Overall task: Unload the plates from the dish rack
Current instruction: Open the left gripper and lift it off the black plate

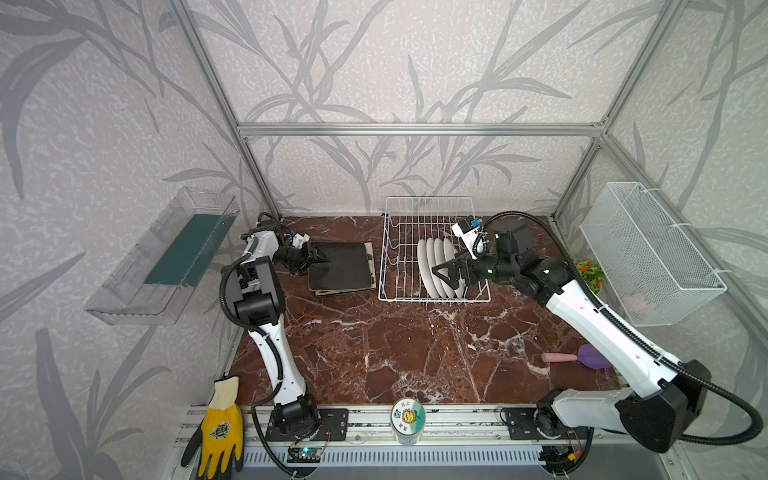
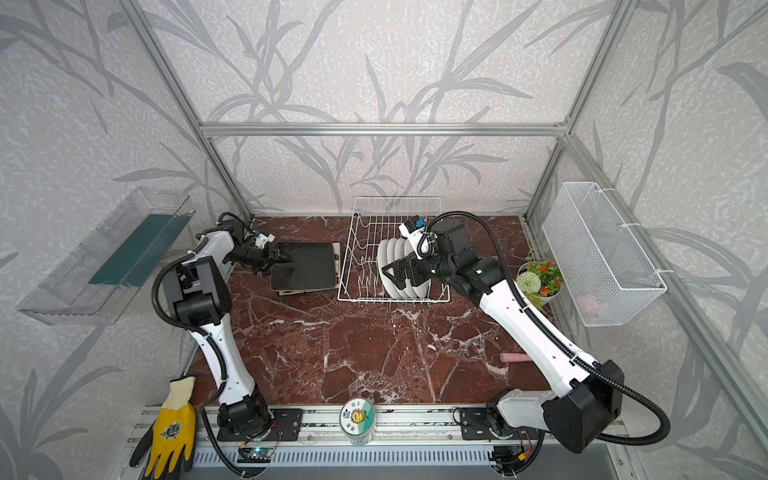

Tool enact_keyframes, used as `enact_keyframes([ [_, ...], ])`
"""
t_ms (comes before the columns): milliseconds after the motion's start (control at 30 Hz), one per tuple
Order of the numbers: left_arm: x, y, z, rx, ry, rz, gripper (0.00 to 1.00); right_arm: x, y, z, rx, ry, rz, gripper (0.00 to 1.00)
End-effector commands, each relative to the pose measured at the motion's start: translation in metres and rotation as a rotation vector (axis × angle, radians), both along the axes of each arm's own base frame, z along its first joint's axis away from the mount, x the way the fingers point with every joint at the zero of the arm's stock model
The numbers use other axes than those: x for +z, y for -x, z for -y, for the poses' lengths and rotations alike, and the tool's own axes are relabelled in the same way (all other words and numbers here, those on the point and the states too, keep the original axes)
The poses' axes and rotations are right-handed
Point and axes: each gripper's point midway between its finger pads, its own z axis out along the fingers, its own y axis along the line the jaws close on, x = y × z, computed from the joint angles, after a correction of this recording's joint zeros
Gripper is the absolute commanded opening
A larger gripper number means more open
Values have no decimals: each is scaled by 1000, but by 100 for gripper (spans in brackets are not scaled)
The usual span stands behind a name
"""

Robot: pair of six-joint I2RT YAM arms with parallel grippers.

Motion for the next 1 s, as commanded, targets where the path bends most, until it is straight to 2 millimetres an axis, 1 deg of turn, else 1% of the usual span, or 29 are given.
enact_keyframes([
  [0,24,-4,-5,34,-28,29,61,10,2,-4,13,-26,18,99],
  [67,27,-5,-6,43,-39,30,63,9,2,-3,11,-25,17,99],
  [200,30,-4,-9,46,-62,18,64,8,3,-3,11,-25,19,99],
  [433,22,-5,-15,73,-89,-13,65,9,4,-3,15,-28,24,99],
  [567,20,-4,-17,78,-98,-26,65,9,4,-3,13,-29,20,99],
  [667,19,-4,-21,88,-126,-32,65,7,3,-3,12,-30,18,99],
  [800,22,-6,-27,116,-163,-30,66,6,3,-3,8,-27,15,99],
  [900,29,-7,-31,150,-181,-23,67,5,2,-2,5,-20,15,99],
  [933,32,-8,-31,161,-181,-8,68,5,1,-2,2,-18,16,99],
  [967,36,-9,-29,162,-178,10,72,4,0,-1,-4,-14,15,99],
])
